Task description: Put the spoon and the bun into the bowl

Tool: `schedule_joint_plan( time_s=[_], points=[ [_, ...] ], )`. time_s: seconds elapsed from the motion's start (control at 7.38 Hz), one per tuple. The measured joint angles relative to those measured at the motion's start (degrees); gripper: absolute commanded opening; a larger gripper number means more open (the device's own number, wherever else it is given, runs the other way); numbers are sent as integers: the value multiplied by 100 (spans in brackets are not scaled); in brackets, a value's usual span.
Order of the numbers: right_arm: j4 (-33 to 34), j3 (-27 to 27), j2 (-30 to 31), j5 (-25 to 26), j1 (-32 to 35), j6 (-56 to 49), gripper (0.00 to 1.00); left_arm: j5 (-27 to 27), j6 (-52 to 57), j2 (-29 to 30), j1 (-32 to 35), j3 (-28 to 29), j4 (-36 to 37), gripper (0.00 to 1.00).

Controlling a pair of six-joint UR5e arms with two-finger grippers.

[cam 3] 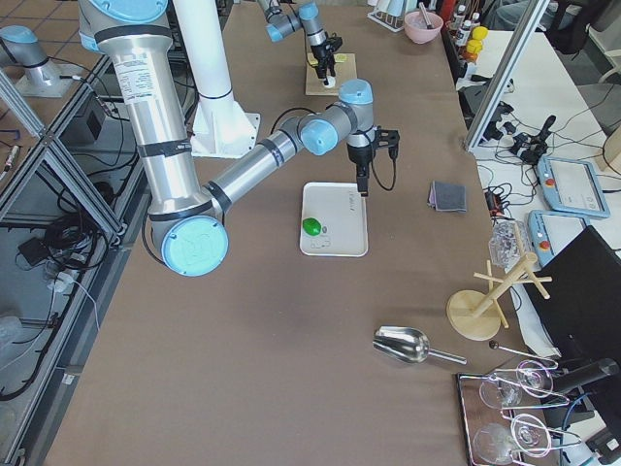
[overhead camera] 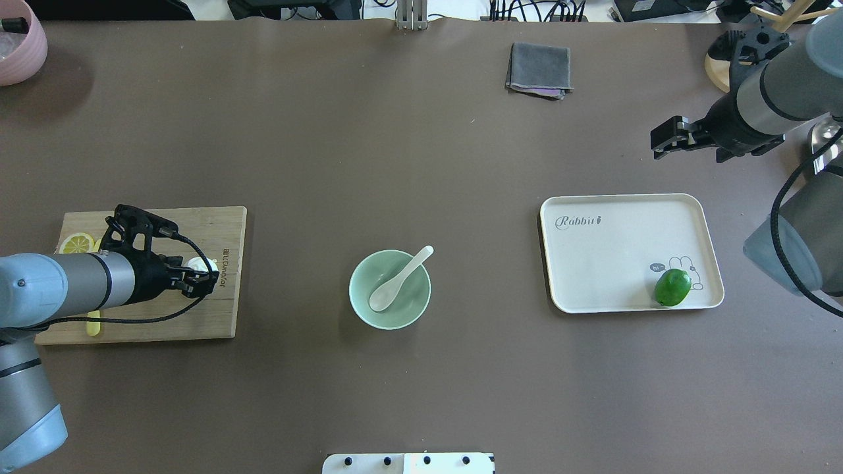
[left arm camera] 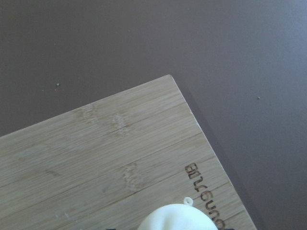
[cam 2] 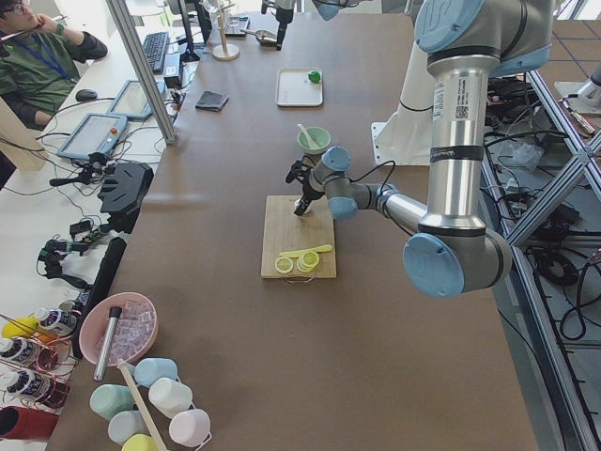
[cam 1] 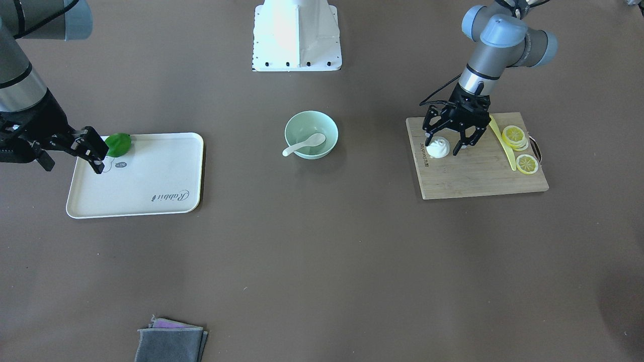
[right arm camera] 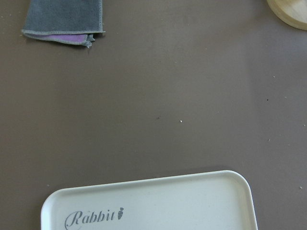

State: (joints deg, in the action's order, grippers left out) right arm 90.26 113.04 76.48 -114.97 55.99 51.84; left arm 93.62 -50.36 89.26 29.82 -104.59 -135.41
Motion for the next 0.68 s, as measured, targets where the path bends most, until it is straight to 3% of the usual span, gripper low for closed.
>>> schedule_joint_plan(
  time_s=[0.14,0.41,0.68],
  points=[
    [0,-1,0,1,0,1,100,10,0,30,-1,-10,0,33],
    [0,-1,-7,1,0,1,100,40,-2,260,6,-46,9,33],
    [0,-1,-9,1,0,1,100,44,-66,926,2,-47,199,34]
  ],
)
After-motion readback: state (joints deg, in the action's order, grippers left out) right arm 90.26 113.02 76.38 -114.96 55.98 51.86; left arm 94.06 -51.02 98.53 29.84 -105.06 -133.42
